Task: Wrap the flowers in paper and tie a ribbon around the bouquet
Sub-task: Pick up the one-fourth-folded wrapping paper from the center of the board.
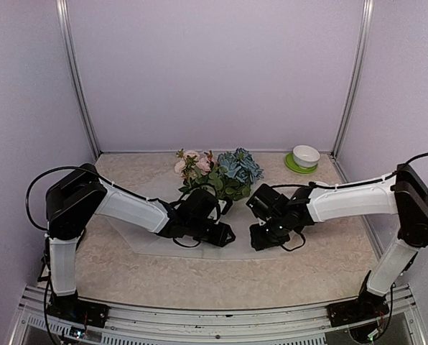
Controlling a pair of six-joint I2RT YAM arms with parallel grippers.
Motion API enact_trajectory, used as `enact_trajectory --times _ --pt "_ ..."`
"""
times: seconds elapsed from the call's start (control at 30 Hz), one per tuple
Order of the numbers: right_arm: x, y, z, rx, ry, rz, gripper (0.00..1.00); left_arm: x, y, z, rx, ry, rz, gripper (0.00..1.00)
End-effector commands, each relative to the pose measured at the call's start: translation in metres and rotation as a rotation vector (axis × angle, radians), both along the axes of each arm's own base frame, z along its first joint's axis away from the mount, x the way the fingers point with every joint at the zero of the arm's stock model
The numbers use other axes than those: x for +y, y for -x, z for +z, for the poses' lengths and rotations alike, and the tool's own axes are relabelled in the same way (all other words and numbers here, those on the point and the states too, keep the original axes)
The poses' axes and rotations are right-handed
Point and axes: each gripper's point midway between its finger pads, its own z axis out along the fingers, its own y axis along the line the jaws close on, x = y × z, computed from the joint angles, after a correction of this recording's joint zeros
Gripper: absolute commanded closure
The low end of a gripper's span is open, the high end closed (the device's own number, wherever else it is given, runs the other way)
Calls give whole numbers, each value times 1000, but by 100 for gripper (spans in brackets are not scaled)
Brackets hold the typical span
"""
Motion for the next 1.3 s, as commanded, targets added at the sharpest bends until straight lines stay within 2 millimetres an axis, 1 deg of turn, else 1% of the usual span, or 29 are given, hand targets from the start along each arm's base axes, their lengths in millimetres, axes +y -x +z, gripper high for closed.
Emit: enact_trajectory --times 0.0,0.07,0.1,0.13,0.27,0.33,0.4,0.43,0.47,0.53,0.6,0.63,0.67,0.77,0.9,0.93,1.03,1.2,1.27 --pt "-48 23 7 65 76 -166 45 23 27 -46 131 -76 -23 65" --pt "-59 30 1 107 51 -222 36 22 26 -45 122 -75 -29 64" --pt "-66 31 -1 115 41 -252 29 22 26 -45 122 -76 -31 65" --pt "-75 30 -4 116 31 -277 26 22 26 -46 122 -75 -36 65" --pt "-79 5 7 75 -146 -294 18 22 27 -48 127 -75 -44 64" --pt "-90 -7 7 58 -182 -329 11 23 27 -49 127 -78 -45 65" --pt "-101 -18 4 44 -212 -366 9 24 27 -50 125 -83 -42 64" --pt "-102 -24 4 34 -245 -366 10 25 27 -50 126 -82 -40 64" --pt "-102 -32 4 14 -286 -372 11 25 26 -50 128 -82 -38 64" --pt "-102 -39 0 12 -335 -372 15 25 26 -51 133 -80 -39 64" --pt "-107 -46 -5 19 -325 -391 21 26 25 -52 136 -81 -34 65" --pt "-110 -48 -7 18 -312 -400 22 26 25 -52 136 -81 -33 64" --pt "-113 -50 -8 12 -305 -407 23 26 24 -51 136 -80 -30 64" --pt "-111 -54 -10 3 -337 -398 29 26 23 -50 135 -78 -29 64" --pt "-112 -57 -14 3 -336 -399 34 24 22 -50 135 -79 -28 65" --pt "-112 -57 -14 2 -336 -400 36 24 22 -50 135 -80 -29 65" --pt "-113 -57 -14 -3 -342 -401 50 25 22 -49 133 -80 -27 64" --pt "-114 -61 0 -64 -385 -405 81 26 20 -53 136 -87 -19 64" --pt "-114 -63 6 -82 -395 -407 90 26 21 -53 142 -86 -22 65"
